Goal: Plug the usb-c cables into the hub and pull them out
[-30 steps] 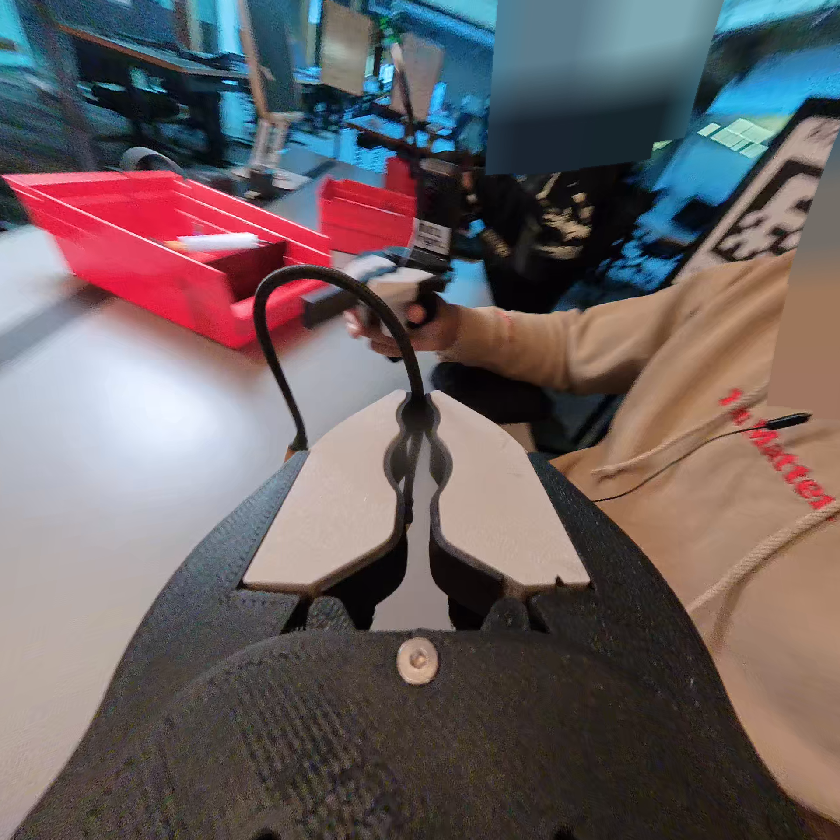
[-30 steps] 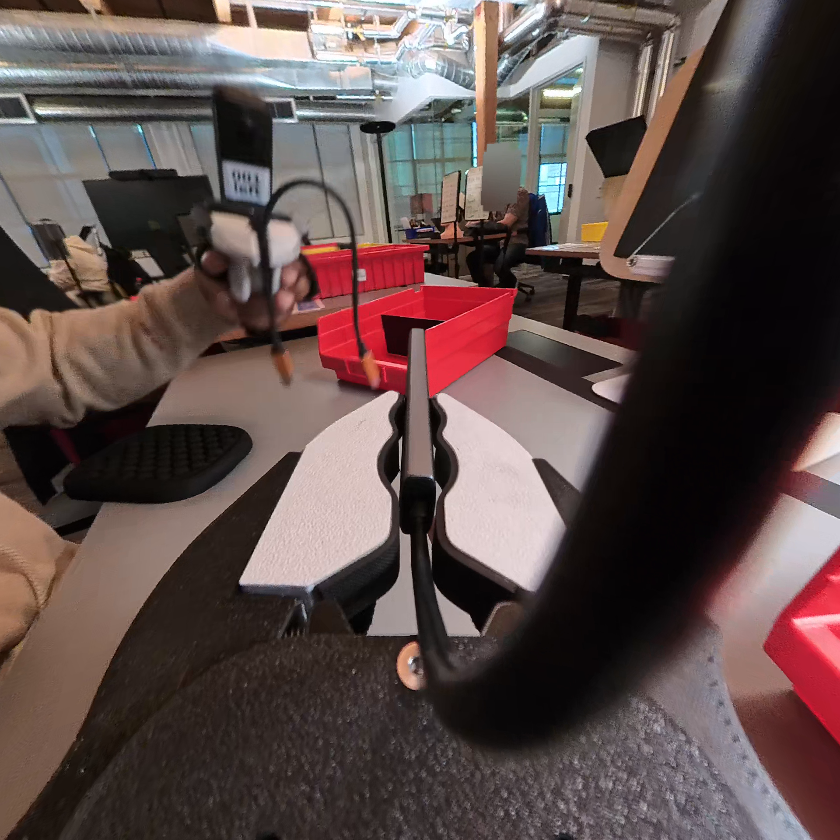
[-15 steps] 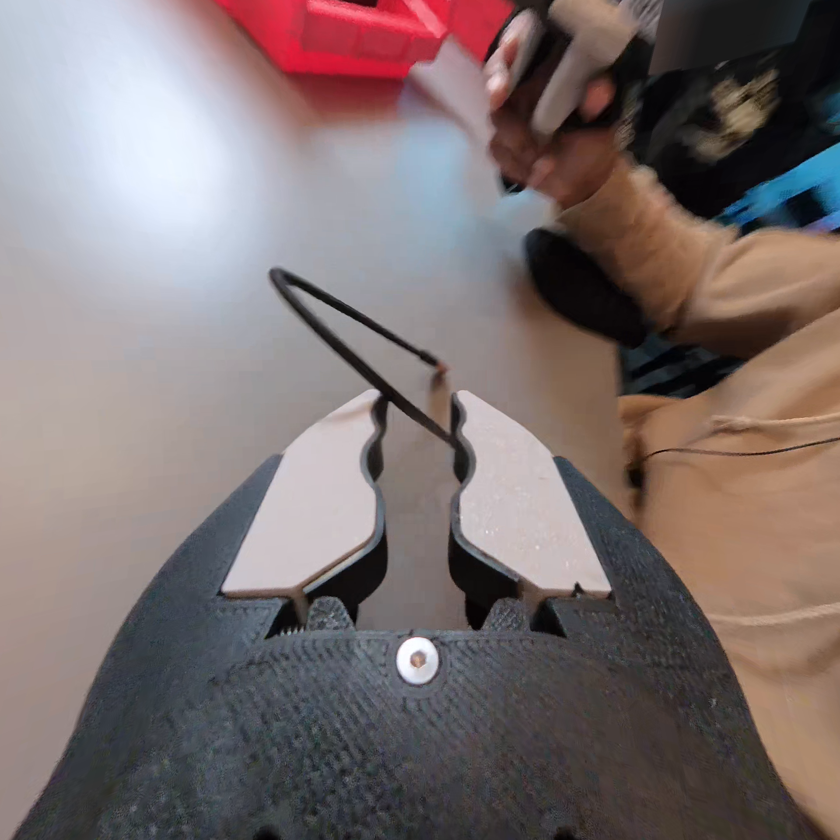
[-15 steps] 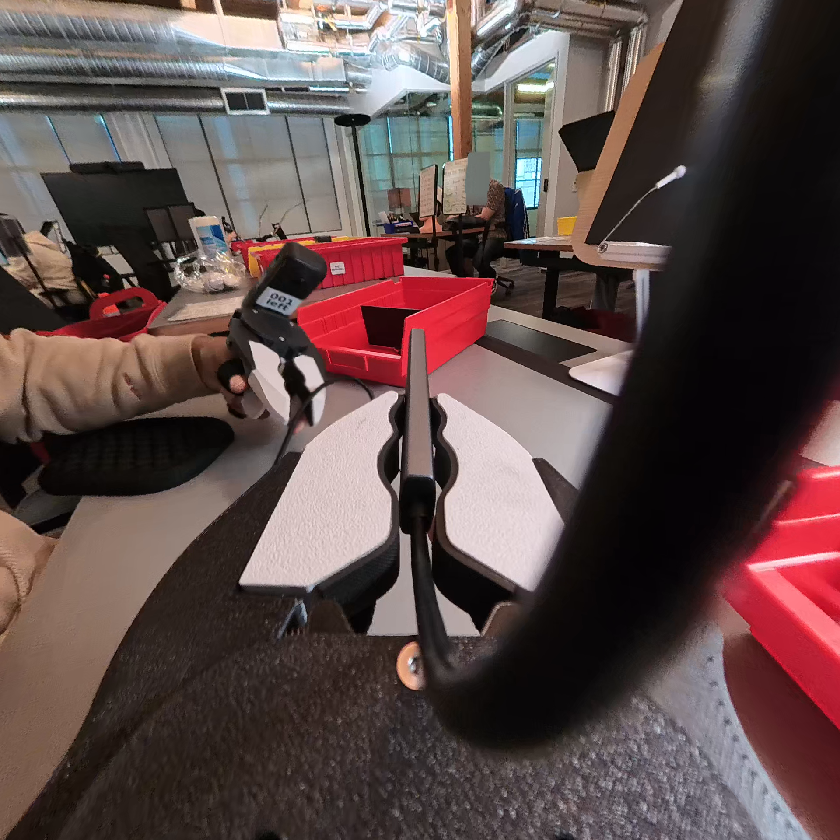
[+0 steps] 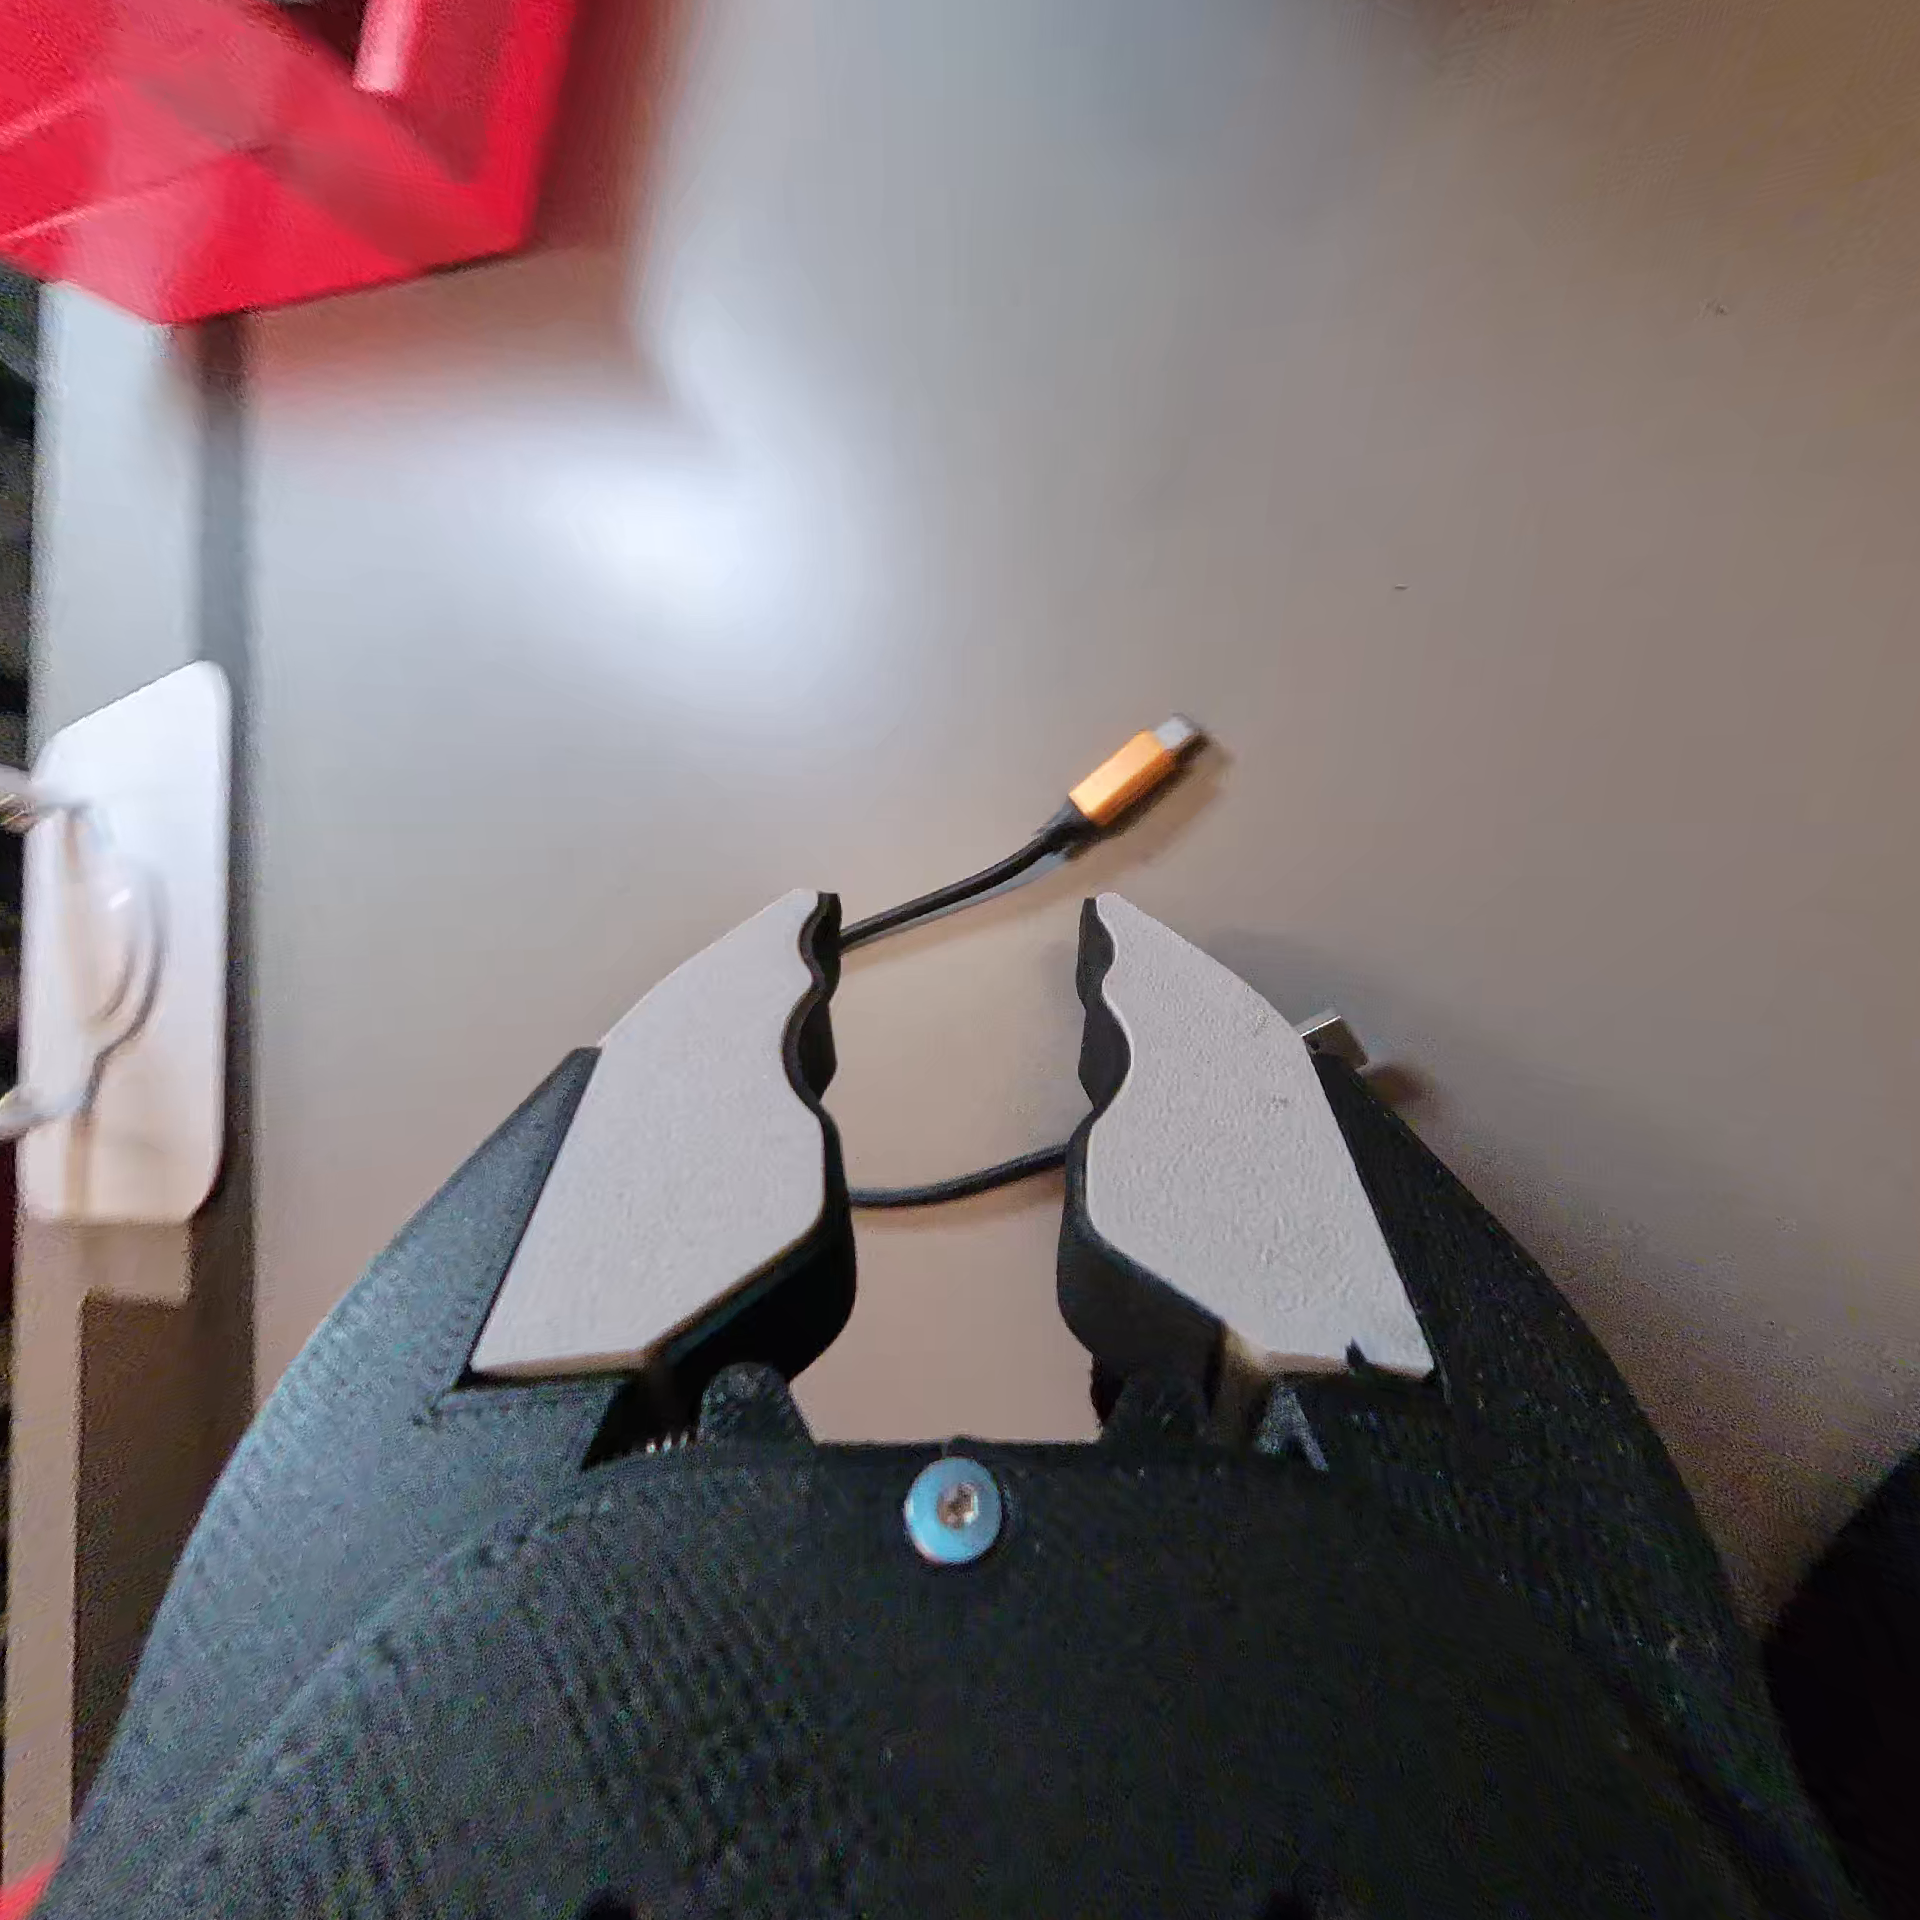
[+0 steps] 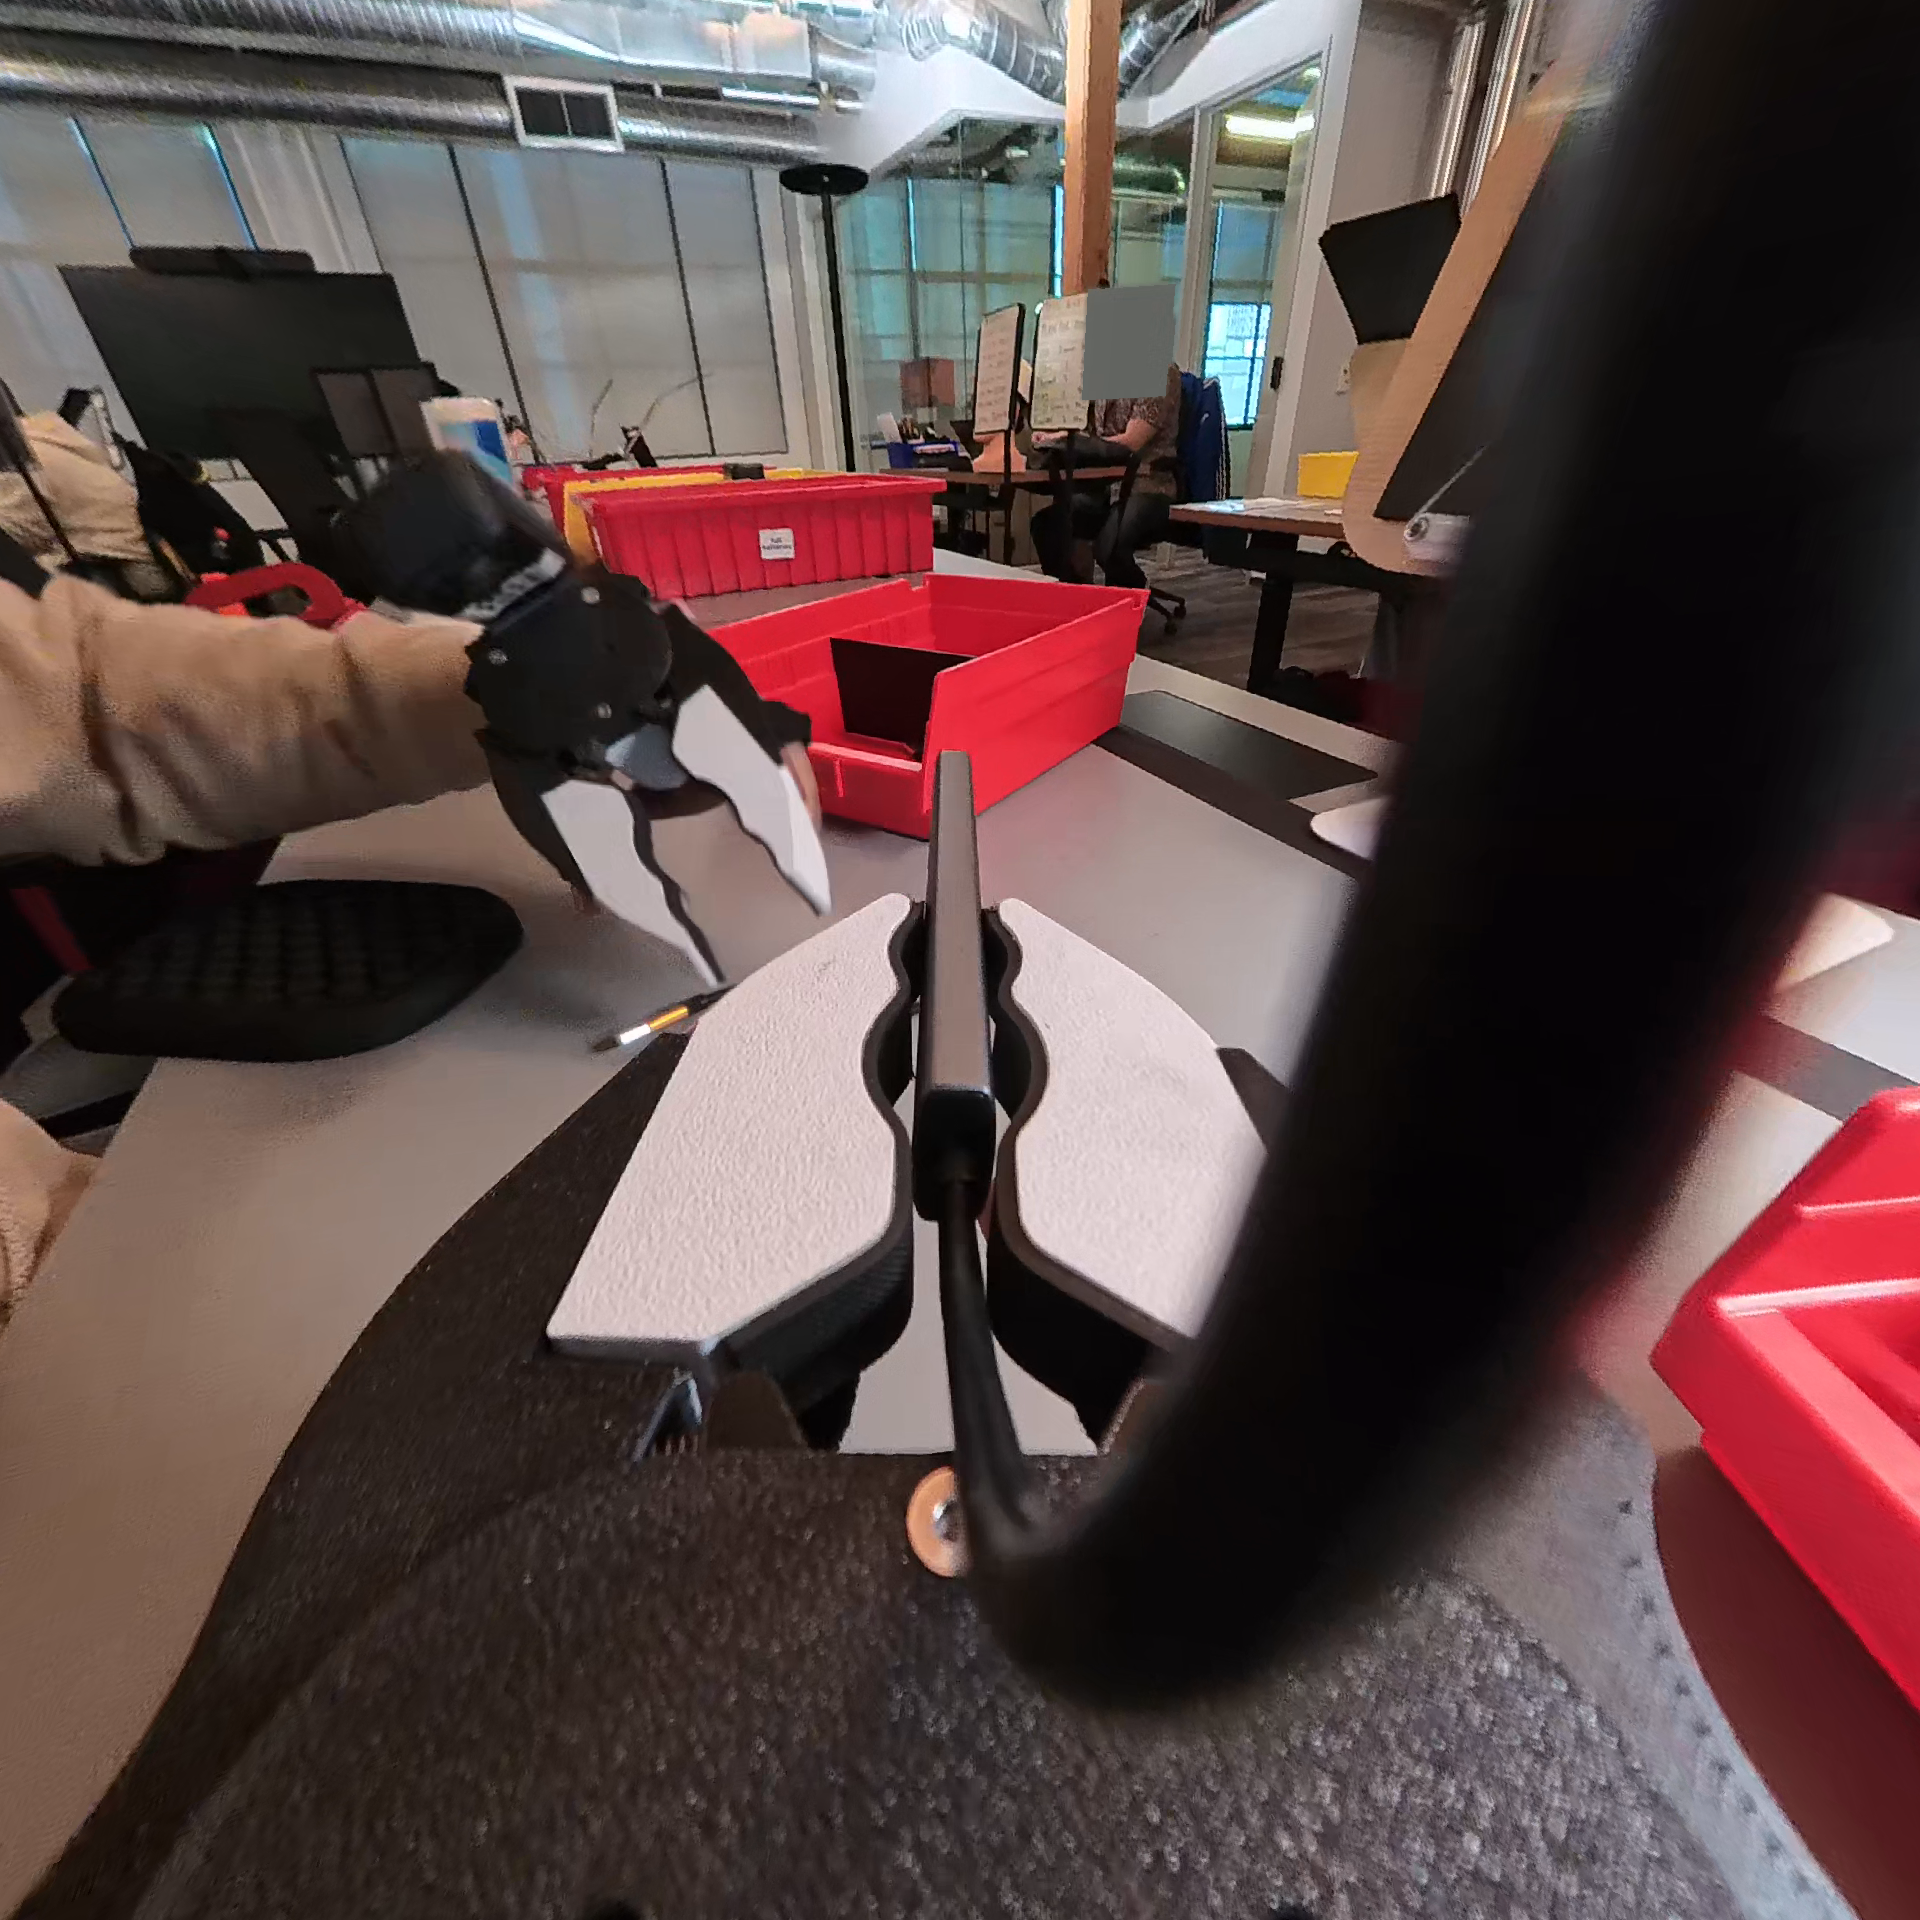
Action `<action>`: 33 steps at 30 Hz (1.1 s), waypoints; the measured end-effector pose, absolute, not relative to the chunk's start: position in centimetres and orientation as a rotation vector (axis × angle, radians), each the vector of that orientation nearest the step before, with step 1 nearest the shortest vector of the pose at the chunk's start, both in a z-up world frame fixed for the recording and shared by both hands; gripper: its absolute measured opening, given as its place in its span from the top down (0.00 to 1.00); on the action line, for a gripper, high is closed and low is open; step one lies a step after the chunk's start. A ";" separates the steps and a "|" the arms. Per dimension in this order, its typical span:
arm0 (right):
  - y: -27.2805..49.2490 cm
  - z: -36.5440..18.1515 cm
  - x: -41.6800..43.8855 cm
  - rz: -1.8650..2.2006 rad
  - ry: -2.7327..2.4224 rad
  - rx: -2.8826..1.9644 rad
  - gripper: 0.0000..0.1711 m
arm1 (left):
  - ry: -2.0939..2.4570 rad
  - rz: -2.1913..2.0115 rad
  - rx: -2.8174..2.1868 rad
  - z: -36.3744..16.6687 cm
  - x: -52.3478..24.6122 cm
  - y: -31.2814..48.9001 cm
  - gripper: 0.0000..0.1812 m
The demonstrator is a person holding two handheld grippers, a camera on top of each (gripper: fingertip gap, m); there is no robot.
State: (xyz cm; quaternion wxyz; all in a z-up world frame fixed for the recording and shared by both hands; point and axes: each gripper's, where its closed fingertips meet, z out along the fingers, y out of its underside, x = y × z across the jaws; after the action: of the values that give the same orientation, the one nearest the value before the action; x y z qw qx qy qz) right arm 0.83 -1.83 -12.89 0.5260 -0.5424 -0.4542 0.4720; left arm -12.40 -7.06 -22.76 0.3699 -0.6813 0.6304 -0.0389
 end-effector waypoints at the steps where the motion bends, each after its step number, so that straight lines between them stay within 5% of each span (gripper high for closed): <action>1: -1.9 -12.9 0.9 1.135 -1.091 -1.295 0.95 | 1.682 -0.122 -1.741 -23.4 -11.8 -7.4 0.76; 19: -2.9 -14.5 0.5 0.988 -1.252 -1.241 0.95 | 1.820 -0.189 -1.733 -26.4 -8.7 -6.8 0.93; 27: -5.1 -14.1 -1.1 1.310 -1.192 -1.357 0.95 | 1.230 -0.468 -1.629 -19.0 -7.7 -5.5 0.77; 33: -6.0 -14.8 -2.9 1.701 -0.930 -1.671 0.95 | 1.256 -0.012 -1.324 -15.2 -7.3 -5.6 0.75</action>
State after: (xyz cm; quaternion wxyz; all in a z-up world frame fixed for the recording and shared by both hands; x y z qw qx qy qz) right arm -2.93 -6.03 -14.78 0.2870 -0.6253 -0.3481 0.6368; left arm -7.34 -5.63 -15.22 0.6116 -0.5740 0.5444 -0.0051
